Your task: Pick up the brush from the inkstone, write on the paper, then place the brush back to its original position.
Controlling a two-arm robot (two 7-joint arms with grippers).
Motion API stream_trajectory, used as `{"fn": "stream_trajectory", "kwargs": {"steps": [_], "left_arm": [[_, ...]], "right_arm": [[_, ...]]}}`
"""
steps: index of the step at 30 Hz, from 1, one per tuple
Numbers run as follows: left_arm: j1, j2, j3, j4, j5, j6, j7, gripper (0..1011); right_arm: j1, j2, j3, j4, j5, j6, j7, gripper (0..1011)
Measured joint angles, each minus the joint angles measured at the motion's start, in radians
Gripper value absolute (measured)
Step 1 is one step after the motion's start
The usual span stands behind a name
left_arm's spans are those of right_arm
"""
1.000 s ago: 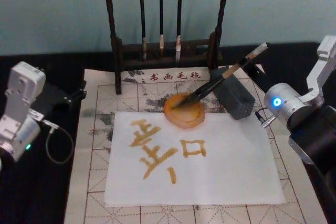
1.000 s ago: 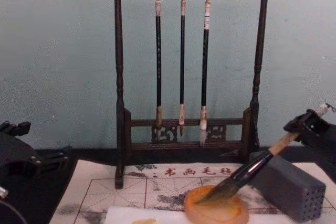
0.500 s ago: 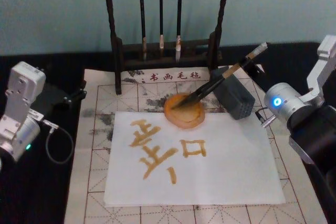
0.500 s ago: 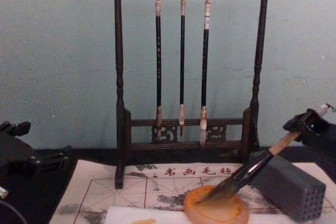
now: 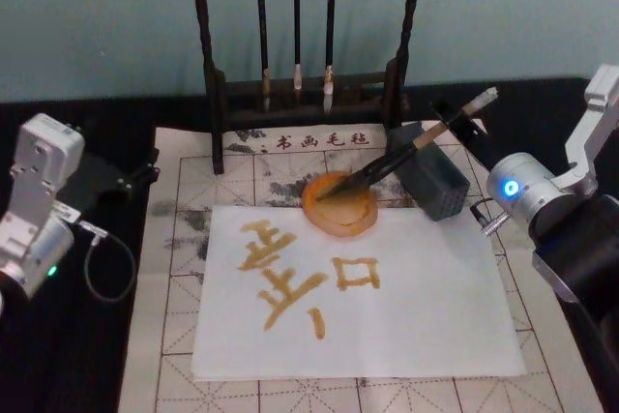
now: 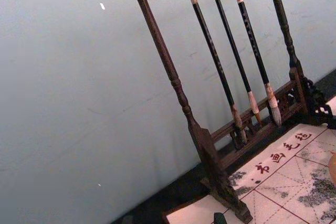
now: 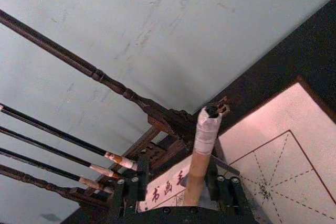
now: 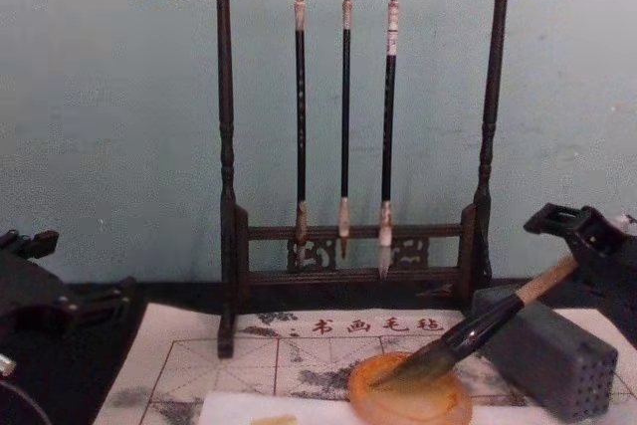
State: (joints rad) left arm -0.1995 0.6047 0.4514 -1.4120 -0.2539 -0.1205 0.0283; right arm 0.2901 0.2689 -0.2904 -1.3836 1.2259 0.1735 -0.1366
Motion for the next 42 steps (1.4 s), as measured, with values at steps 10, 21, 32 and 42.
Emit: {"fn": "stream_trajectory", "kwargs": {"steps": [10, 21, 32, 42], "left_arm": [[0.0, 0.0, 0.0, 0.0, 0.0, 0.0, 0.0, 1001], [0.0, 0.0, 0.0, 0.0, 0.0, 0.0, 0.0, 1001], [0.0, 0.0, 0.0, 0.0, 0.0, 0.0, 0.0, 1001], [0.0, 0.0, 0.0, 0.0, 0.0, 0.0, 0.0, 1001]], "right_arm": [[0.0, 0.0, 0.0, 0.0, -0.001, 0.0, 0.001, 943], [0.0, 0.0, 0.0, 0.0, -0.001, 0.0, 0.001, 1000], [-0.003, 0.015, -0.008, -0.003, 0.013, -0.005, 0.007, 1000], [-0.036, 0.056, -0.016, -0.042, 0.047, -0.009, 0.005, 1000]]}}
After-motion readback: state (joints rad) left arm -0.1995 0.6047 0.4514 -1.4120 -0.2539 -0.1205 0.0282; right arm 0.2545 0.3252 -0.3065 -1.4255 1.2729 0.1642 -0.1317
